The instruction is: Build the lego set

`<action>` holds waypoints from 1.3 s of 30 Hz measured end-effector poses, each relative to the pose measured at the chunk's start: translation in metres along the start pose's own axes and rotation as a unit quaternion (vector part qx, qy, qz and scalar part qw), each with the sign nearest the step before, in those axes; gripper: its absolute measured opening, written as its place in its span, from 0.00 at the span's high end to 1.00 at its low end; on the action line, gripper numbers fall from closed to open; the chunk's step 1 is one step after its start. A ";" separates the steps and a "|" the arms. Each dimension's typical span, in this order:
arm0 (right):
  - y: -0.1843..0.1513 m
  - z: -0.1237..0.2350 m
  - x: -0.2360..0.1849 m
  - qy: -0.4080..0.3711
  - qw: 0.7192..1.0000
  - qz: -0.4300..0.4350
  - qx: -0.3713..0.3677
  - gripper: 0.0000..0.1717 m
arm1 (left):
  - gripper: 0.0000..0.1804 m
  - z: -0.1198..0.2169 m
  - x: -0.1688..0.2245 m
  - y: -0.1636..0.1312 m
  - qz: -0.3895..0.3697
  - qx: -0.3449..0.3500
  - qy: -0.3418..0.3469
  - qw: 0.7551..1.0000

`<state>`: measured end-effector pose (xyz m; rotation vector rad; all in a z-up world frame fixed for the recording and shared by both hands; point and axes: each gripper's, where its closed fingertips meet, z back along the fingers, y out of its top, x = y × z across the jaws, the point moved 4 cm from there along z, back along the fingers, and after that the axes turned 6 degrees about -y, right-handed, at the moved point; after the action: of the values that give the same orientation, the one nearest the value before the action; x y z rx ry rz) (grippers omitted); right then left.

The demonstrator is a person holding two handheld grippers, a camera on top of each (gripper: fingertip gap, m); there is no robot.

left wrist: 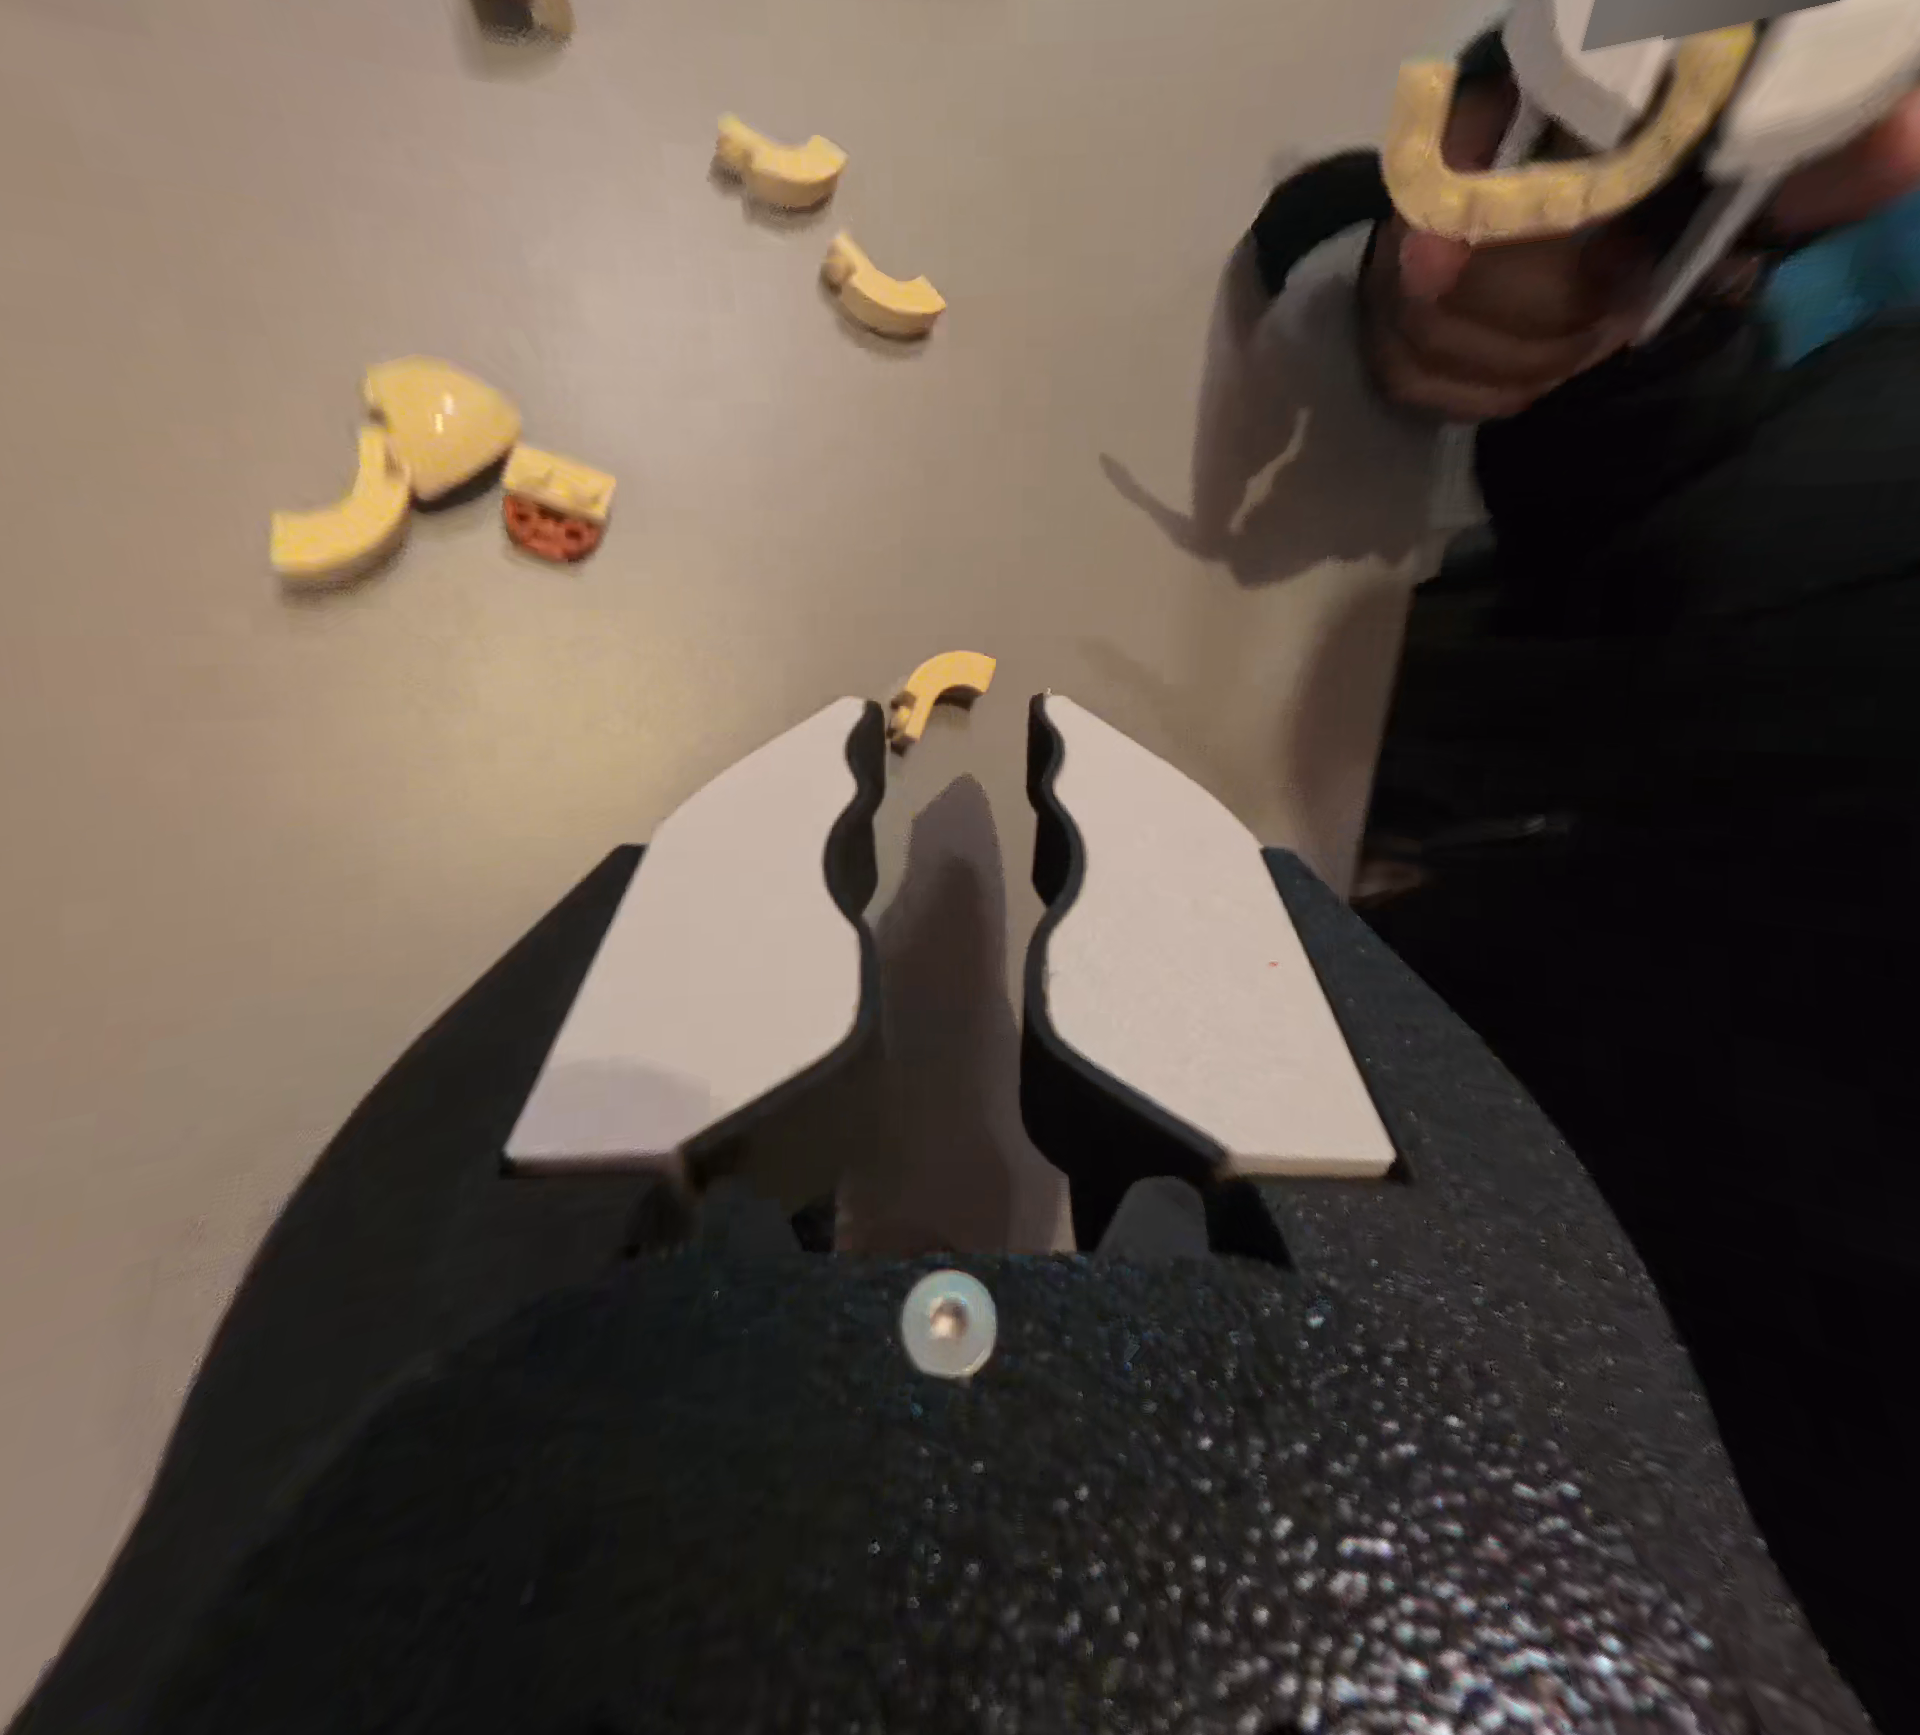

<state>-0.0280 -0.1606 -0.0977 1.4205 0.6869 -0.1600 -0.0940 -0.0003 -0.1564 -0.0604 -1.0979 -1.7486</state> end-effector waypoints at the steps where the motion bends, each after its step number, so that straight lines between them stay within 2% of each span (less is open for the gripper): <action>1: 0.000 0.000 0.000 0.000 1.000 0.000 0.001 0.95 | 0.86 0.000 0.005 0.001 -0.055 -0.008 0.024 0.998; 4: 0.000 0.000 0.000 0.002 1.000 -0.001 0.001 0.95 | 0.85 -0.003 0.009 -0.001 -0.210 -0.067 0.118 0.968; 6: 0.000 0.000 0.000 0.003 1.000 0.000 -0.002 0.95 | 0.82 -0.008 0.004 -0.001 -0.265 -0.093 0.154 0.947; 9: -0.001 -0.001 -0.001 0.003 1.000 0.005 -0.004 0.95 | 0.83 -0.017 -0.004 -0.004 -0.265 -0.115 0.121 0.950; 11: -0.001 0.000 -0.002 0.001 1.000 0.008 -0.002 0.95 | 0.95 -0.020 -0.003 -0.004 -0.246 -0.124 0.067 0.959; 12: -0.001 0.000 -0.002 0.000 1.000 0.009 -0.001 0.95 | 0.97 -0.020 -0.004 -0.003 -0.241 -0.132 0.056 0.960; 14: -0.001 0.000 -0.002 -0.001 1.000 0.010 0.001 0.95 | 0.97 -0.019 -0.008 0.001 -0.264 -0.140 0.090 0.950; 16: -0.001 0.001 -0.002 -0.001 1.000 0.010 0.001 0.95 | 0.97 -0.018 -0.007 0.010 -0.326 -0.122 0.159 0.924; 18: -0.001 0.000 -0.002 0.001 1.000 0.008 0.000 0.95 | 0.94 -0.015 -0.004 0.015 -0.404 -0.106 0.244 0.875; 19: -0.001 0.000 -0.001 0.003 1.000 0.005 -0.001 0.95 | 0.87 -0.014 -0.001 0.014 -0.440 -0.113 0.270 0.849; 21: -0.001 0.000 -0.001 0.006 1.000 0.002 -0.004 0.95 | 0.85 -0.013 0.006 0.009 -0.484 -0.132 0.287 0.816; 22: -0.001 -0.001 -0.001 0.007 1.000 0.001 -0.005 0.95 | 0.86 -0.013 0.010 0.005 -0.491 -0.134 0.281 0.814; 27: -0.001 -0.001 -0.001 0.006 1.000 0.002 -0.006 0.95 | 0.85 0.000 0.012 0.010 -0.454 -0.109 0.262 0.845; 30: -0.001 -0.001 -0.001 0.003 1.000 0.005 -0.005 0.95 | 0.86 0.006 -0.001 0.014 -0.431 -0.127 0.242 0.860; 32: -0.001 -0.001 -0.001 0.000 1.000 0.006 -0.004 0.95 | 0.91 0.006 -0.009 0.014 -0.419 -0.149 0.233 0.865; 35: -0.001 0.000 -0.001 -0.004 1.000 0.008 0.000 0.95 | 0.93 0.000 -0.013 0.011 -0.353 -0.181 0.230 0.889; 39: -0.001 -0.001 0.000 -0.004 1.000 0.007 -0.004 0.95 | 0.91 -0.010 -0.014 0.007 -0.252 -0.183 0.217 0.925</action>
<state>-0.0292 -0.1598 -0.0987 1.4159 0.6703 -0.1514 -0.0780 0.0024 -0.1643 0.3967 -0.4708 -2.2694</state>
